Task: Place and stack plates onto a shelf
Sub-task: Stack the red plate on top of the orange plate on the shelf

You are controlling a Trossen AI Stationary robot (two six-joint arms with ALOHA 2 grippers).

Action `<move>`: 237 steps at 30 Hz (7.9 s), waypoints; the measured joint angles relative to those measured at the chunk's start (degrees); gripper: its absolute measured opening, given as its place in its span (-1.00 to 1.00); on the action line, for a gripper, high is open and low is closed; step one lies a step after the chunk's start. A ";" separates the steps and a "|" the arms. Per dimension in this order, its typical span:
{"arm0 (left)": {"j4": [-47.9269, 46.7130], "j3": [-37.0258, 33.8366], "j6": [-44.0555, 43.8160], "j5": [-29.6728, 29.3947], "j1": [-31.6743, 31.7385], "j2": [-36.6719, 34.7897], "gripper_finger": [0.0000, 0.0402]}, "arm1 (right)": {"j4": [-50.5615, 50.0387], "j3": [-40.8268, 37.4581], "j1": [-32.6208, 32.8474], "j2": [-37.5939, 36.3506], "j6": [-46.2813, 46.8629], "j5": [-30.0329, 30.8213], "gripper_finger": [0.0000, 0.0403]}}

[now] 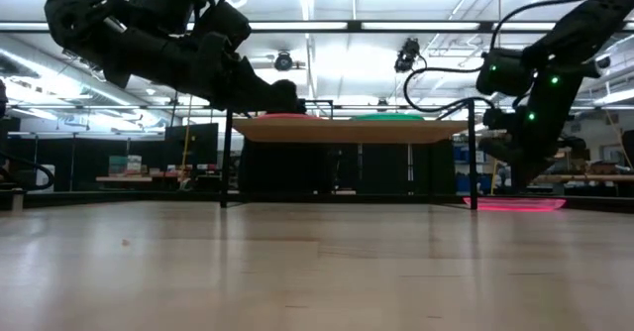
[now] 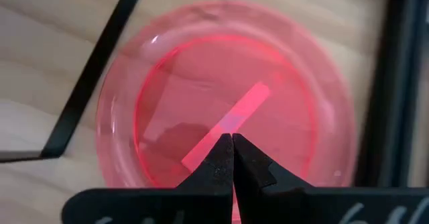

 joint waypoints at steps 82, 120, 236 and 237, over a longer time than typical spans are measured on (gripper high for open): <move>-0.66 0.14 -0.52 1.59 -0.13 -0.02 -0.95 | 4.49 5.58 43.73 14.00 21.89 -13.17 -0.97; -32.84 43.95 17.85 9.41 -3.02 31.73 -0.38 | 89.55 -22.80 56.33 -4.50 -27.21 -0.91 -0.98; -59.93 66.40 54.04 -7.27 -2.42 45.32 -0.99 | 89.62 -22.73 56.16 -6.40 -28.47 -5.04 -0.97; -61.80 66.40 52.49 -8.06 -2.72 44.70 -0.99 | 89.63 -22.73 56.16 -6.40 -28.50 -5.04 -0.97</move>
